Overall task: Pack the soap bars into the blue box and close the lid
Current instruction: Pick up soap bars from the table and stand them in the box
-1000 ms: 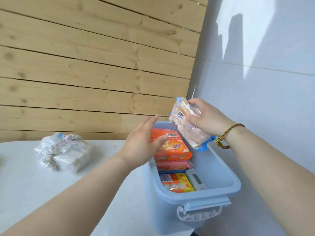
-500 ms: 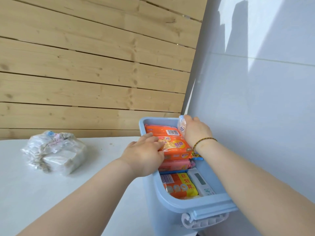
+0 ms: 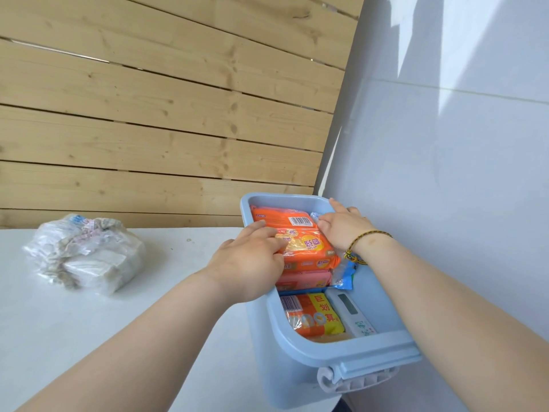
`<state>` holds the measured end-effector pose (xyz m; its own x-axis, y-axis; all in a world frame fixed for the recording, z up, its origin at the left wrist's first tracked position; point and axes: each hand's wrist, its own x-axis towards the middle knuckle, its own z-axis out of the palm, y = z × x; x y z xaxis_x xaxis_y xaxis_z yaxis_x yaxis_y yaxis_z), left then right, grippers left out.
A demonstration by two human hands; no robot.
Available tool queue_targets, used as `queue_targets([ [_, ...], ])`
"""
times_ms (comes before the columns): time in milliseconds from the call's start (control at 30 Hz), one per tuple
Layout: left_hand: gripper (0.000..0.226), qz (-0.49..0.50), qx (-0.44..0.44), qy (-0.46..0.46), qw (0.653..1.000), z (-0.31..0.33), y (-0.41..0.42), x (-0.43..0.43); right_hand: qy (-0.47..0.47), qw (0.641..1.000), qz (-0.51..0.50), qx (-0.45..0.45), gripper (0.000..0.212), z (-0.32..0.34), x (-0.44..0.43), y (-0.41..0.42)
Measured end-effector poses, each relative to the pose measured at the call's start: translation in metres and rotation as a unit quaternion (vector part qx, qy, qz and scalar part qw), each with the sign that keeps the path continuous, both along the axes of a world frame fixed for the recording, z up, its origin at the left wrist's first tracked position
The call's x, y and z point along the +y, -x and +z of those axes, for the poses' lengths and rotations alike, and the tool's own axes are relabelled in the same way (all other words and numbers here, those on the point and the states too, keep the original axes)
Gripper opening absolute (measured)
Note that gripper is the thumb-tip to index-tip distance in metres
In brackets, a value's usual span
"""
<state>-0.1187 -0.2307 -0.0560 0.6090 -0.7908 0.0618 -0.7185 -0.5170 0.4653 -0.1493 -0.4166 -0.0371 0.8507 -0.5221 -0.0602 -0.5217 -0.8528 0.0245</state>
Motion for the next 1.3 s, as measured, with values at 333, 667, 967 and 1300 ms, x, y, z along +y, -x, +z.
queue_targets([
  [333,0.062,0.073,0.116,0.192,0.972,-0.012,0.001,0.002,-0.209,0.964,-0.061,-0.154,0.048,0.007,-0.011,0.014],
  [667,0.060,0.076,0.116,0.198,0.970,-0.011,-0.022,0.030,-0.227,0.955,-0.035,-0.186,0.055,0.006,0.014,-0.012],
  [967,0.040,0.106,0.100,0.300,0.943,-0.030,-0.026,0.083,-0.096,0.975,0.007,-0.202,0.048,0.009,0.050,-0.028],
  [1300,0.048,0.360,-0.021,-0.020,0.932,-0.116,-0.044,0.232,-0.114,0.939,0.265,-0.187,0.070,0.026,0.222,-0.079],
])
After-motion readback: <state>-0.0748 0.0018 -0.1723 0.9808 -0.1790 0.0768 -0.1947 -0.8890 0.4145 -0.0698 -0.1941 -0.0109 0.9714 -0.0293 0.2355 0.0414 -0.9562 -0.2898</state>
